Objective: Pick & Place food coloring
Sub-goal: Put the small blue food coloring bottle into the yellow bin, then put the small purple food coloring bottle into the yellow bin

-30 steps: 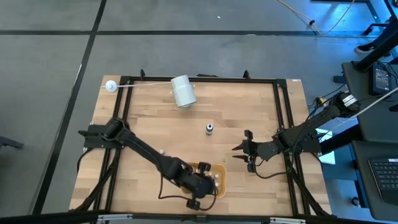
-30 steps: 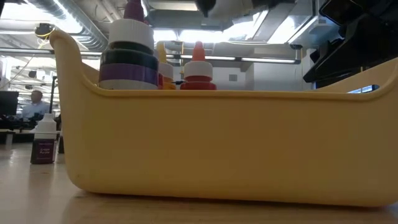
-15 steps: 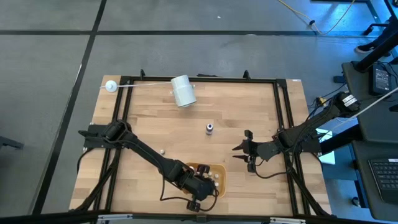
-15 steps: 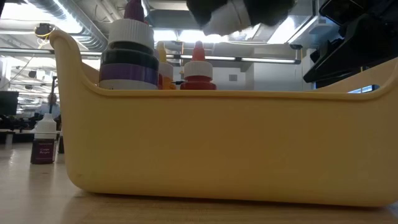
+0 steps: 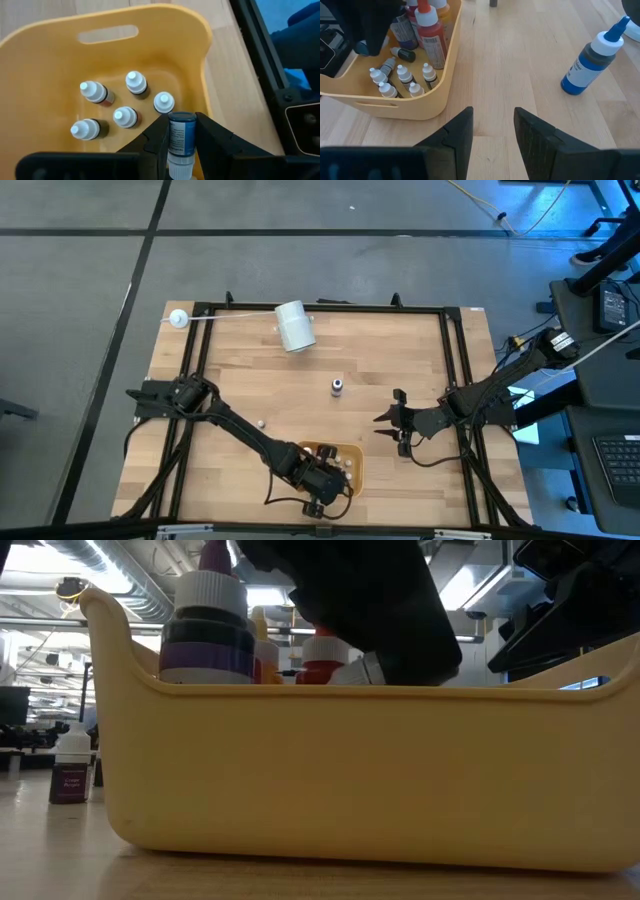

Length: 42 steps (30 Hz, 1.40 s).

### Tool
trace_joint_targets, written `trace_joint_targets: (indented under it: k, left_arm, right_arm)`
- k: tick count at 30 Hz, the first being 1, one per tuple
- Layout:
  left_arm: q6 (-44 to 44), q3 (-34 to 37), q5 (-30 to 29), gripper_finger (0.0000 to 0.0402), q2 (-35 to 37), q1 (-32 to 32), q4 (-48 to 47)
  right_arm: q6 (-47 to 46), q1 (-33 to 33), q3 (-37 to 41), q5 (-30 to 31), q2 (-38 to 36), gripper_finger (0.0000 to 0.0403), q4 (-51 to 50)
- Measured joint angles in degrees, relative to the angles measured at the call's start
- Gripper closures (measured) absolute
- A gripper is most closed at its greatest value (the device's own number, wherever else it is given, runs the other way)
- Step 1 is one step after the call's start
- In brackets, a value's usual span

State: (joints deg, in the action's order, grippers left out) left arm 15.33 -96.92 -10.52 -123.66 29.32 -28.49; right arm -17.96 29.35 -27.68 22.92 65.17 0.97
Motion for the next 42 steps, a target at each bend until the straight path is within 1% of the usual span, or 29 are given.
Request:
trace_joint_targets:
  k: [10,18,30,32,36,40,42]
  left_arm:
    - [0.4,0.0,0.1,0.0309,0.0,0.3,0.3]
    - [0.4,0.0,0.3,0.031,0.0,0.3,0.4]
    - [0.4,0.0,0.3,0.027,0.2,0.3,-0.1]
    - [0.4,0.0,1.9,0.0267,1.2,0.2,-1.7]
    - [0.4,0.1,5.0,0.0268,5.3,-0.2,-4.5]
    - [-0.3,0.1,5.4,0.0272,10.2,-0.3,-8.8]
    - [-4.4,0.1,4.9,0.0271,12.8,-0.4,-12.5]
  right_arm:
    - [0.0,0.0,0.0,0.0,0.0,0.0258,0.0]
    - [0.0,0.0,0.0,0.0,0.0,0.0258,0.0]
    - [0.0,0.0,0.0,0.0,0.0,0.0258,0.0]
    - [0.0,0.0,0.0,0.0,0.0,0.0258,0.0]
    - [0.0,0.0,0.0,0.0,0.0,0.0258,0.0]
    - [0.0,0.0,0.0,0.0,0.0,0.0258,0.0]
    - [0.0,0.0,0.0,0.0,0.0,0.0258,0.0]
